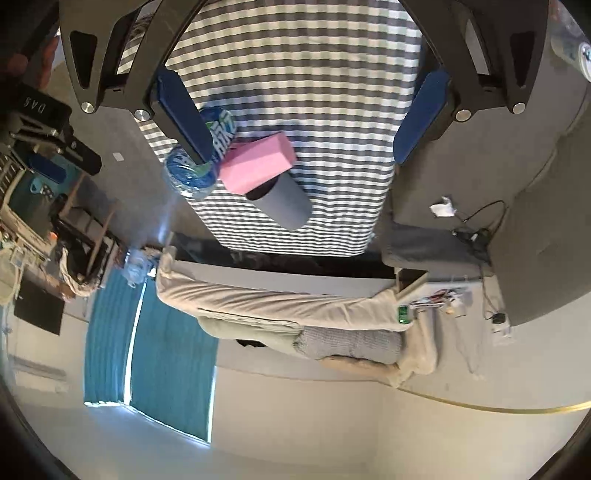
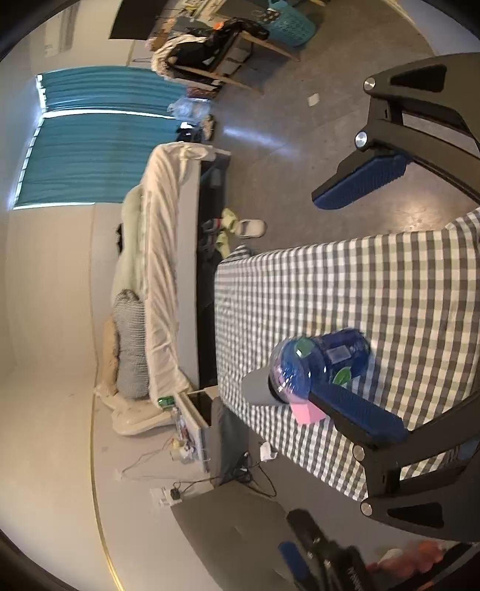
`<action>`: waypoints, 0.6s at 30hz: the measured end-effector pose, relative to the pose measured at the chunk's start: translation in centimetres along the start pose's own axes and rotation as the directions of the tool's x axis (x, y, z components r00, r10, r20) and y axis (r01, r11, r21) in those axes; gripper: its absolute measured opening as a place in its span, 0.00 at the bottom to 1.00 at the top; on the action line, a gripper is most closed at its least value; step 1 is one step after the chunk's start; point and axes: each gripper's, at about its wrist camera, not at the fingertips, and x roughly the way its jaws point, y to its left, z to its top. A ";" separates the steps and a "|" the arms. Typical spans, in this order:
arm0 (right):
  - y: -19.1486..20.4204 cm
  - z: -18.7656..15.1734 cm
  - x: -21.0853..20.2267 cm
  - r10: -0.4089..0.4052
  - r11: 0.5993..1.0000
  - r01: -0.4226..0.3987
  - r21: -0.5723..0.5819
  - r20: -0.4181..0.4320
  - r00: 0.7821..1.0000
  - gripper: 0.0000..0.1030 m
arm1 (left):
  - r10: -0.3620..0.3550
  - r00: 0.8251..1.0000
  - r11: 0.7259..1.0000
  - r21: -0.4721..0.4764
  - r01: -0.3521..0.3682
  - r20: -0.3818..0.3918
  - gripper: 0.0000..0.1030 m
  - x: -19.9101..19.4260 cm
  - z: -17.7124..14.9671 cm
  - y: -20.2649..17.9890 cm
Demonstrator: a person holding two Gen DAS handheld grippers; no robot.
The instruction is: Flip cup upside down
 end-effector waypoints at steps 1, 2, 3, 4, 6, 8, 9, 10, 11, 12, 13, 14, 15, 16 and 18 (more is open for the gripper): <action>0.4 -0.1 -0.1 -0.003 1.000 0.003 -0.010 0.010 1.000 0.93 | 0.003 1.000 1.000 -0.002 -0.003 0.002 0.98 0.0 -0.2 0.1; 0.8 -0.3 0.0 0.005 1.000 -0.004 -0.016 0.014 1.000 0.93 | 0.004 1.000 1.000 -0.001 -0.004 0.001 0.98 0.0 -0.5 0.2; 1.1 -0.5 0.0 0.009 1.000 -0.009 -0.015 0.013 1.000 0.94 | 0.007 1.000 1.000 0.006 -0.007 -0.008 0.98 0.2 -0.9 0.1; 1.3 -0.8 0.1 0.011 1.000 -0.011 -0.013 0.011 1.000 0.96 | 0.006 1.000 1.000 0.015 -0.006 -0.018 0.98 0.5 -1.3 -0.2; 1.6 -1.4 0.4 0.005 1.000 -0.005 -0.011 -0.001 1.000 1.00 | 0.004 0.999 0.999 0.038 -0.002 -0.045 0.98 1.2 -1.9 -0.8; 1.8 -1.7 1.1 0.023 1.000 -0.023 -0.015 -0.027 0.999 1.00 | 0.007 0.998 0.999 0.054 -0.004 -0.059 0.98 1.7 -2.2 -1.3; 1.8 -1.8 1.3 0.027 0.999 -0.028 -0.016 -0.040 0.999 1.00 | 0.003 0.998 0.999 0.053 0.000 -0.062 0.98 1.8 -2.3 -1.4; 1.8 -1.8 1.5 0.027 1.000 -0.028 -0.014 -0.047 0.999 1.00 | -0.001 0.998 0.999 0.050 0.004 -0.063 0.98 1.8 -2.3 -1.4; 1.7 -1.9 1.5 0.028 1.000 -0.029 -0.010 -0.043 0.999 1.00 | -0.002 0.998 0.999 0.048 0.005 -0.062 0.98 1.8 -2.3 -1.5; 1.5 -1.8 1.5 0.026 1.000 -0.026 -0.009 -0.036 0.999 1.00 | 0.003 0.998 0.999 0.047 0.000 -0.064 0.98 1.9 -2.2 -1.5; 1.3 -1.8 1.5 0.020 1.000 -0.020 -0.008 -0.031 0.999 1.00 | 0.004 0.998 0.999 0.043 -0.001 -0.065 0.98 1.9 -2.1 -1.5; 1.2 -1.8 1.6 0.018 1.000 -0.018 -0.005 -0.034 0.999 1.00 | 0.000 0.998 0.999 0.036 0.003 -0.066 0.98 2.0 -2.0 -1.5; 1.1 -1.7 1.7 0.019 1.000 -0.019 0.004 -0.041 0.999 1.00 | -0.001 0.998 1.000 0.031 0.003 -0.065 0.98 2.0 -2.0 -1.4; 0.8 -1.7 1.8 0.027 0.999 -0.026 0.018 -0.047 0.999 1.00 | 0.001 0.998 1.000 0.029 0.001 -0.062 0.98 1.9 -1.9 -1.4; 0.8 -1.6 1.8 0.027 0.999 -0.027 0.020 -0.043 0.999 1.00 | 0.006 0.998 1.000 0.026 -0.005 -0.061 0.98 2.0 -1.9 -1.2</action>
